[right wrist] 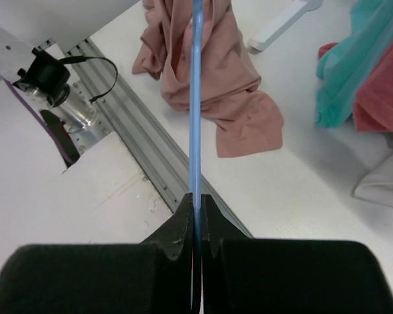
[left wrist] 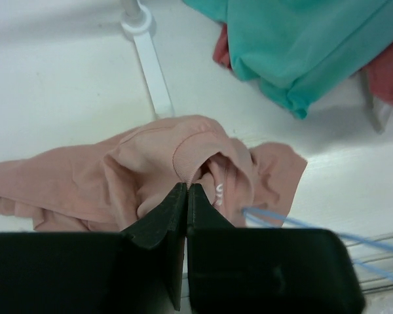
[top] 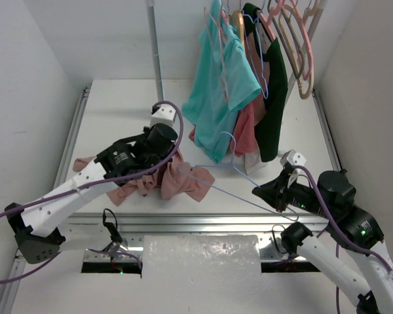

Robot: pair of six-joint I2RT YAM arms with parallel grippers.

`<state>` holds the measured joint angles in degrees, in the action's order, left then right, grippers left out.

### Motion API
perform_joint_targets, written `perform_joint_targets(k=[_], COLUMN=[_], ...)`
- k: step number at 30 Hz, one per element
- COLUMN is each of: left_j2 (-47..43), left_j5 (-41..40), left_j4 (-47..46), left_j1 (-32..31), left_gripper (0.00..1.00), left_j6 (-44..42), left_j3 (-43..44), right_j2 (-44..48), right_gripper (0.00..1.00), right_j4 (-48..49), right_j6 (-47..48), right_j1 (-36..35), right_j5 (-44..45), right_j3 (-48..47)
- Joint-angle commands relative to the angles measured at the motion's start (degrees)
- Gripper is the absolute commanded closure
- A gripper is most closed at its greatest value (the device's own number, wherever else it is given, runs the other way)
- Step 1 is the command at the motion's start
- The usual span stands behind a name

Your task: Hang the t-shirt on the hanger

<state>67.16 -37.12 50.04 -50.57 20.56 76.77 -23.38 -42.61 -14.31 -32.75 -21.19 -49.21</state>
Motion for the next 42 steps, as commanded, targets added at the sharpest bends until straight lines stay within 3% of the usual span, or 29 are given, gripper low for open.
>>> perform_joint_targets(k=[1, 5, 15, 24, 29, 32, 36, 40, 42], left_j2=[0.26, 0.17, -0.97, -6.77, -6.51, -6.16, -10.10, -13.27, -13.89], left_j5=[3.10, 6.00, 16.11, 18.74, 21.04, 24.02, 33.49, 36.07, 36.85], left_j4=[-3.28, -5.21, -9.87, -12.78, -4.97, -1.71, -2.40, -0.04, 0.58], left_j1=[-0.23, -0.23, -0.23, -0.15, -0.15, -0.23, -0.23, -0.23, -0.23], left_gripper=[1.00, 1.00, 1.00, 1.00, 1.00, 1.00, 1.00, 1.00, 1.00], left_j6=[-1.92, -1.92, -3.50, -5.35, -5.97, -5.70, -6.84, -7.55, -8.16], left_j3=[-2.41, -3.73, -5.93, -3.13, 6.89, 8.31, 7.51, 8.57, 8.66], right_j2=[0.35, -3.25, -8.70, -10.63, -14.23, -17.22, -29.94, -30.85, -32.51], right_gripper=[1.00, 1.00, 1.00, 1.00, 1.00, 1.00, 1.00, 1.00, 1.00], right_j4=[4.19, 7.79, 19.22, 37.06, 48.56, 55.87, 56.59, 71.20, 73.11], right_j6=[0.16, -0.90, -0.55, 3.83, 6.92, 7.19, 6.83, -0.36, -2.47], right_j1=[-0.12, -0.12, -0.12, -0.03, -0.12, -0.03, -0.03, 0.15, 0.15], right_j5=[3.26, 0.19, 2.03, -19.04, -35.54, -38.12, -47.79, -48.32, -51.47], right_j3=[-2.12, -1.86, 0.69, 11.93, 16.42, 15.73, 5.72, 7.46, 6.07])
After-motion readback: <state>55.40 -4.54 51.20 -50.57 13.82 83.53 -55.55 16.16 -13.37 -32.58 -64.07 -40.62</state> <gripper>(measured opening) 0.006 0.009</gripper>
